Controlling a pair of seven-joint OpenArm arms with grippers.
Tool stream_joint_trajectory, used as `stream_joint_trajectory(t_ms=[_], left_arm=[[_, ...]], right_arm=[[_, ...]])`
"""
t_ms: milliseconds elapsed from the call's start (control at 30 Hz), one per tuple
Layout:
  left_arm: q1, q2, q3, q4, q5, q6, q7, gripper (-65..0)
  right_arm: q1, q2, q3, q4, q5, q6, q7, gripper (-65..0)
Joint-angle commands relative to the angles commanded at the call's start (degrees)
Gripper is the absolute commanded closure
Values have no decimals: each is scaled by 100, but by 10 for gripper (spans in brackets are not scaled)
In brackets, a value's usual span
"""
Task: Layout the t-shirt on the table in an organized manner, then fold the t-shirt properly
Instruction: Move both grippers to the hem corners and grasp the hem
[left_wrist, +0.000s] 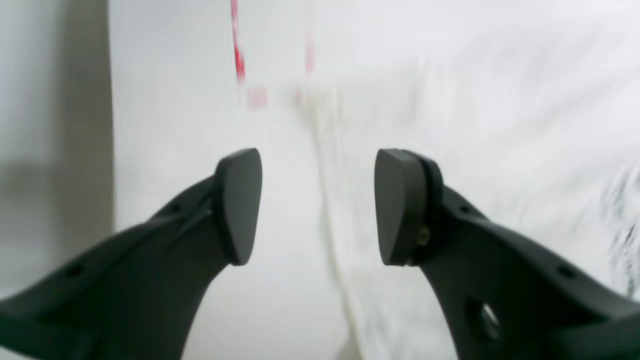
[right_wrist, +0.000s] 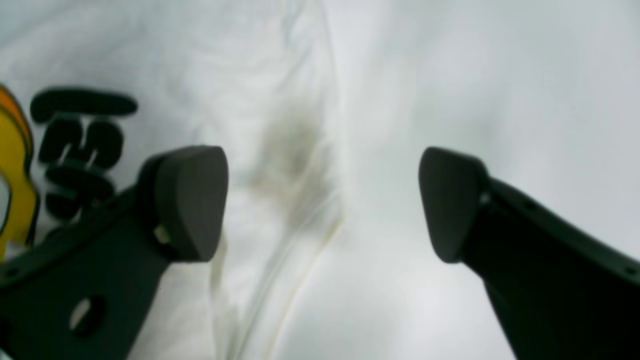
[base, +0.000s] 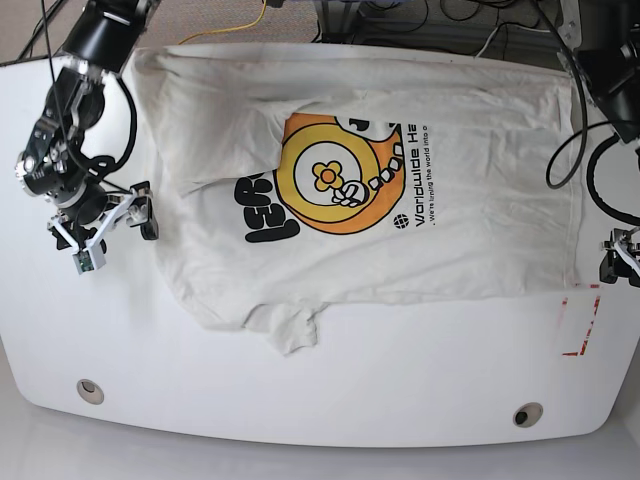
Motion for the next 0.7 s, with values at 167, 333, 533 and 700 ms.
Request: stream_joint_trajectory(t_ms=[167, 333, 533, 700], left_arm=[[-334, 0, 413, -818, 0, 0, -677, -332], [-519, 0, 695, -1547, 0, 0, -1424, -332], [-747, -18, 1073, -2374, 0, 312, -2347, -332], [-1020, -35, 1257, -3059, 0, 549, -2743, -332]], right_arm=[[809, -35, 0, -897, -510, 0, 167, -583], [1495, -44, -114, -1916, -853, 0, 554, -583], [2013, -18, -316, -3174, -1090, 0, 1213, -583], [2312, -44, -325, -4167, -1266, 0, 1732, -583]])
